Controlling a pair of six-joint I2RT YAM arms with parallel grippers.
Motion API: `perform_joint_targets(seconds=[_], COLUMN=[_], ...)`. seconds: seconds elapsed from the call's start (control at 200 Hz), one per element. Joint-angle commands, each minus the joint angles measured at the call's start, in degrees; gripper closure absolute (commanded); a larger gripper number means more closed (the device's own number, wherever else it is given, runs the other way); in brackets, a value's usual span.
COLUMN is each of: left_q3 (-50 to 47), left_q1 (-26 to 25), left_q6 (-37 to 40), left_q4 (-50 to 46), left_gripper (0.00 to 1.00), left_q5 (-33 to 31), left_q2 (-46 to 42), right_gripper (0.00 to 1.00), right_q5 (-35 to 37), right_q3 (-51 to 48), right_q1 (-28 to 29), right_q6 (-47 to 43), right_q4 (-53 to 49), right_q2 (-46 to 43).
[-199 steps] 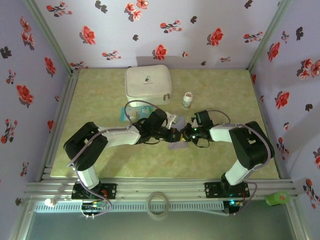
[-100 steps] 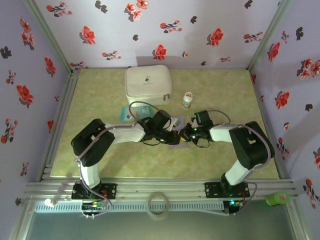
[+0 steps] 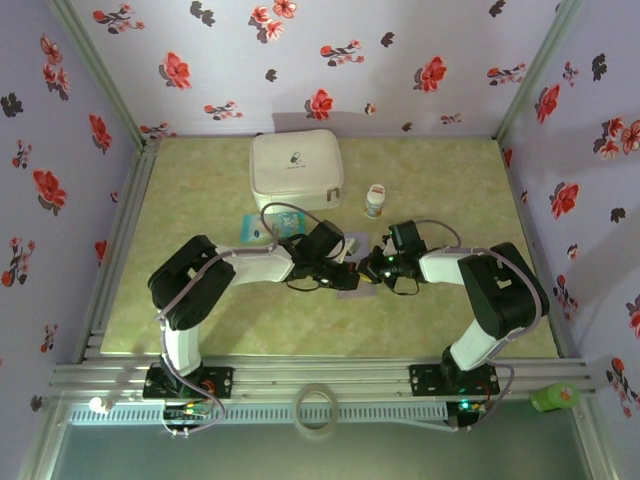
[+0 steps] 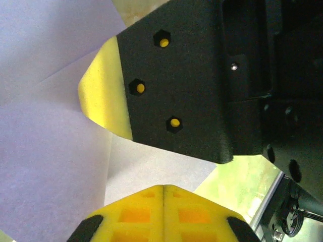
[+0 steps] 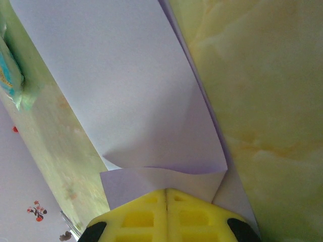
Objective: Fold a paper plane with a square sheet of paper (pick it up from the middle)
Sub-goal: Fold the triangle a second time at the center of the table.
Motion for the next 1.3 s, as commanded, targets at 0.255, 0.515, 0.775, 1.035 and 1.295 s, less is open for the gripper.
perform_joint_targets(seconds=[0.255, 0.515, 0.775, 1.035, 1.295], left_q3=[-0.2, -1.8, -3.3, -5.5, -8.4], left_q1=[0.8, 0.8, 0.8, 0.8, 0.6], left_q6=[1.6, 1.4, 1.1, 1.0, 0.1], left_q4=[-1.1, -0.7, -0.3, -0.1, -0.5], left_gripper=[1.0, 1.0, 1.0, 1.0, 1.0], left_q5=[-1.2, -1.7, -1.6, -2.5, -3.2], left_q2=[2.6, 2.3, 2.2, 0.1, -2.0], right_gripper=[1.0, 1.0, 1.0, 1.0, 1.0], right_q5=[5.0, 5.0, 5.2, 5.3, 6.0], right_q3=[-0.7, -0.6, -0.7, -0.6, -0.7], right_q1=[-0.5, -0.6, -0.9, -1.2, -1.5], right_q6=[-1.3, -1.6, -1.9, -2.4, -3.1], right_q4=[-5.7, -6.0, -6.3, -7.0, -7.9], right_q2=[0.2, 0.3, 0.3, 0.3, 0.3])
